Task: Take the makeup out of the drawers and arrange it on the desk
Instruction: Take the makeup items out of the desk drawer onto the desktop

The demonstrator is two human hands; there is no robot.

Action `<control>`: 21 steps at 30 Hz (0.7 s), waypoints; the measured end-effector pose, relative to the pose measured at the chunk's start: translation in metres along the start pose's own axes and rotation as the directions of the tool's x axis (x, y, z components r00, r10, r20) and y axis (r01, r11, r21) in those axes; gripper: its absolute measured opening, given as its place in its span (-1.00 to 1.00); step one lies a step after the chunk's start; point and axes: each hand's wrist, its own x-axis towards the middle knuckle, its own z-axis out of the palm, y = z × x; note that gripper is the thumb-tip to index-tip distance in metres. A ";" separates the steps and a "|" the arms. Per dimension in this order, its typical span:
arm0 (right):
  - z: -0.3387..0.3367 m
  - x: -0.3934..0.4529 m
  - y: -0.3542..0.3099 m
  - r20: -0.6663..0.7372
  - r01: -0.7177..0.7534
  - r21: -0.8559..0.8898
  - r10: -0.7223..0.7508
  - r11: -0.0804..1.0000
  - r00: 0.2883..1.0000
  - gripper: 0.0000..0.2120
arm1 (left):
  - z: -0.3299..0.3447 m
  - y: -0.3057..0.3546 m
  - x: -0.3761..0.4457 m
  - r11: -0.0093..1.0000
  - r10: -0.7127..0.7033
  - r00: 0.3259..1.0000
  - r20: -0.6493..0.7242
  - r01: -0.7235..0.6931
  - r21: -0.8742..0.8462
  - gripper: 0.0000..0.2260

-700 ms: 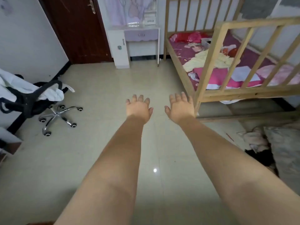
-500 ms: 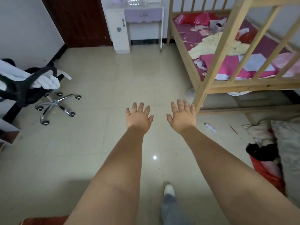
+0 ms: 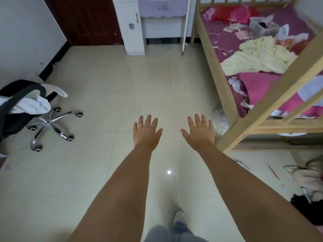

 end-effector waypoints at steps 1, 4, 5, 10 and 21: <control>-0.007 0.021 0.000 -0.004 0.001 -0.004 -0.001 1.000 1.000 -0.43 | -0.008 -0.002 0.020 1.000 -0.004 1.000 -0.005 0.004 -0.005 -0.54; -0.033 0.102 -0.007 -0.023 0.011 -0.003 -0.011 1.000 1.000 -0.44 | -0.033 -0.014 0.098 1.000 -0.026 0.999 -0.026 0.026 -0.010 -0.54; -0.042 0.132 -0.012 -0.032 0.016 -0.016 -0.017 1.000 0.999 -0.44 | -0.041 -0.020 0.128 0.999 -0.031 0.999 -0.034 0.031 -0.007 -0.54; -0.091 0.290 -0.042 -0.112 0.006 -0.030 -0.009 1.000 0.994 -0.44 | -0.088 -0.055 0.279 1.000 -0.020 0.995 -0.100 0.020 -0.004 -0.55; -0.206 0.596 -0.084 -0.174 -0.063 0.040 0.069 0.997 0.982 -0.44 | -0.212 -0.101 0.596 0.997 0.053 0.986 -0.159 -0.044 0.057 -0.56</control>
